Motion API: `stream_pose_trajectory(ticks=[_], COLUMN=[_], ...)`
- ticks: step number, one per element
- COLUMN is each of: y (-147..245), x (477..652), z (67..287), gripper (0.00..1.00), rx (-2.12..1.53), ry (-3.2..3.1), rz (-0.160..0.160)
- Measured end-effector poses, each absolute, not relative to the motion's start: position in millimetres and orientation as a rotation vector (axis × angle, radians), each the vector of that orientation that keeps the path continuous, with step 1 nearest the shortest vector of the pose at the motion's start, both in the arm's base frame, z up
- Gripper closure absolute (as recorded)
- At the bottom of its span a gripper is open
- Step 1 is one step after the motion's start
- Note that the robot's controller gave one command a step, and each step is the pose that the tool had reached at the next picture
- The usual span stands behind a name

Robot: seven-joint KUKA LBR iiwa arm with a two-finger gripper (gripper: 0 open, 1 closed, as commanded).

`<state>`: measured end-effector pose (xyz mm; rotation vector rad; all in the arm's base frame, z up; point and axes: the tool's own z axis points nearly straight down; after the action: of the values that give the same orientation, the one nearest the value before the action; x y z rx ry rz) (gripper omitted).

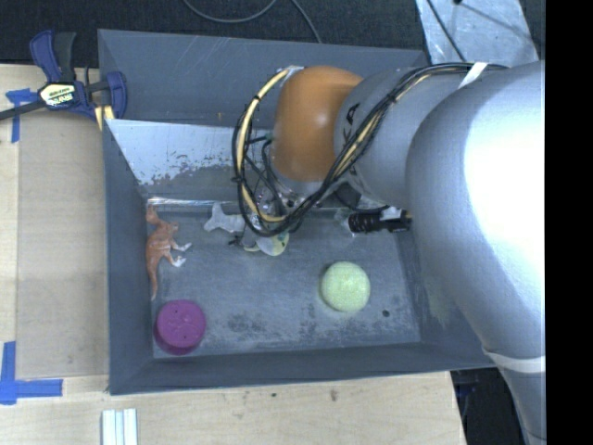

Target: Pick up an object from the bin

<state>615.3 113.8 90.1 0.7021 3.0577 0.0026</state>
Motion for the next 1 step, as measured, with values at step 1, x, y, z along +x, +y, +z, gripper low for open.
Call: stream_pose_trajectory(ticks=[1], y=[113.5], x=[614.6], z=[96.8], gripper=[1.0], rx=[0.703], ry=[3.061], rz=[0.001])
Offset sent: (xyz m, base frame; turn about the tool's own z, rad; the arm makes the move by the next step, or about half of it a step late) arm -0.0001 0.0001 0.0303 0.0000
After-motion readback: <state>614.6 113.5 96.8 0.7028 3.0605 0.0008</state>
